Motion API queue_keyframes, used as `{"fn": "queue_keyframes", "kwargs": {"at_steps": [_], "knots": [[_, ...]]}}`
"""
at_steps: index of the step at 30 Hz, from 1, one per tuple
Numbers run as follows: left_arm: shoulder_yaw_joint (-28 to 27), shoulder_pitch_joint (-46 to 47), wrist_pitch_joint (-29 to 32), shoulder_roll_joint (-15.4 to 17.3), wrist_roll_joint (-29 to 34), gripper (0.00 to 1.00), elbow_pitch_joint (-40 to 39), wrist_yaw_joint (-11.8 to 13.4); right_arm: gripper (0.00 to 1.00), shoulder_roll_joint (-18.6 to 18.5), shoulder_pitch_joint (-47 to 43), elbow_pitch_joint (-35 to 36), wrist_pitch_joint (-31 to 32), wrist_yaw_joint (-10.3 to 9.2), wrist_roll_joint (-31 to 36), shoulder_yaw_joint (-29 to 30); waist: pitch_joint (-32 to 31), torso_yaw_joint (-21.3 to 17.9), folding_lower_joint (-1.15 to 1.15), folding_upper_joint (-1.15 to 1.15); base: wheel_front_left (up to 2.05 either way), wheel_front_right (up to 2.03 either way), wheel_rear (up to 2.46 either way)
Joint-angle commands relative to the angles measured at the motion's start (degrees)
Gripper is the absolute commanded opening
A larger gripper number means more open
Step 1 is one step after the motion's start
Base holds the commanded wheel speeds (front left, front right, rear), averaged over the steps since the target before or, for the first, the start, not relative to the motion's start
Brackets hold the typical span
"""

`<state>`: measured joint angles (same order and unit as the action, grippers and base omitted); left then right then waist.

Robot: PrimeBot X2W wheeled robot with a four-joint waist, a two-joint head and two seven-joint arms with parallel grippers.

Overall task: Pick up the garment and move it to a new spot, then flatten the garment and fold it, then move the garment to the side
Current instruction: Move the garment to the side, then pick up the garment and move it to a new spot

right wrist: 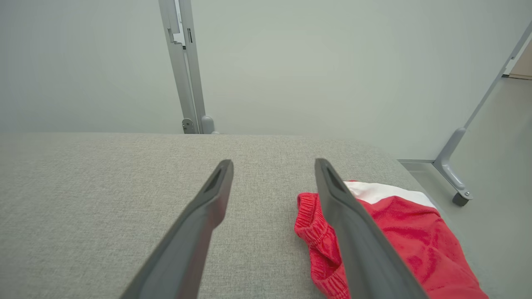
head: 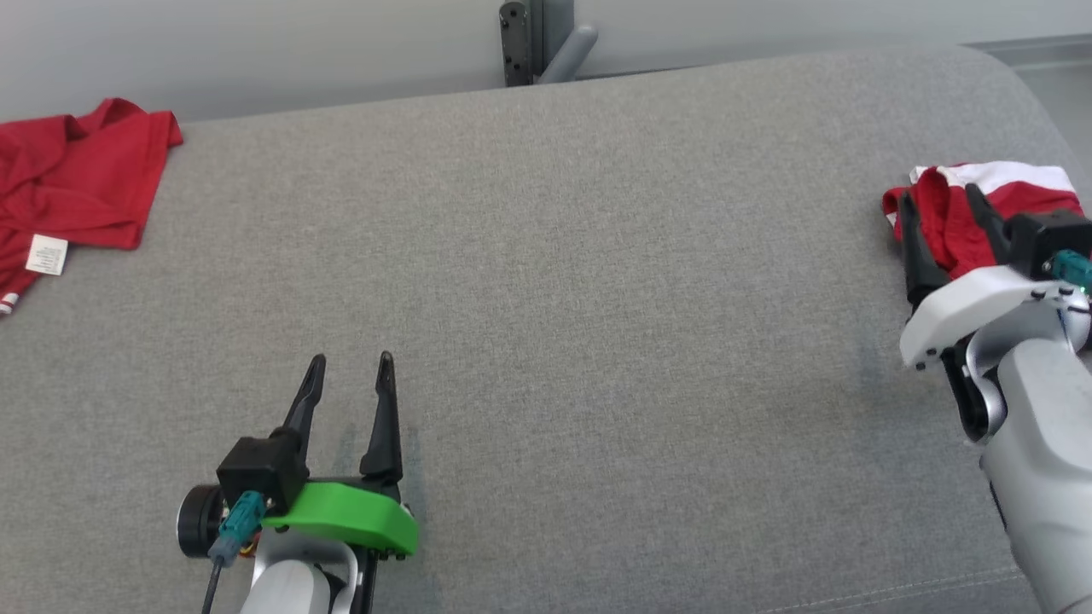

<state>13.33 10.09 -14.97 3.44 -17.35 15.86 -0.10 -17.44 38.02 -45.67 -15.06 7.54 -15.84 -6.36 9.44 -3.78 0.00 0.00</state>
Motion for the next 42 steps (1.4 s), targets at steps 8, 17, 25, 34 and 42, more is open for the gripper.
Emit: {"fn": "queue_keyframes", "kwargs": {"at_steps": [8,17,25,34,42], "knots": [[-4.2,-7.5,-0.2,-0.1,0.2,1.0,1.3,2.0,1.0,7.9,-17.7,13.9,-0.2,-0.1,5.3,6.6,-10.5,3.8,0.0,0.0,0.0,0.0,0.0],[-5.5,-11.8,-0.2,-0.2,1.9,1.0,1.6,1.2,1.0,14.3,-34.6,28.6,0.1,-0.09,6.6,12.3,-13.0,6.5,0.0,0.0,0.0,0.0,0.0],[-5.1,-11.8,-0.2,-0.4,2.9,1.0,1.4,0.5,1.0,14.4,-39.8,35.3,2.2,-0.09,2.7,6.9,-12.9,6.6,0.0,0.0,0.0,0.0,0.0],[-4.7,-10.5,-0.2,-0.5,3.2,1.0,1.7,0.1,1.0,14.5,-39.9,36.0,2.5,-0.08,1.9,4.8,-12.4,6.6,0.0,0.0,0.0,0.0,0.0],[-4.7,-9.9,-0.2,-0.5,3.5,1.0,1.9,-0.2,1.0,14.5,-39.5,35.7,2.2,-0.08,1.5,4.2,-12.3,7.0,0.0,0.0,0.0,0.0,0.0]]}}
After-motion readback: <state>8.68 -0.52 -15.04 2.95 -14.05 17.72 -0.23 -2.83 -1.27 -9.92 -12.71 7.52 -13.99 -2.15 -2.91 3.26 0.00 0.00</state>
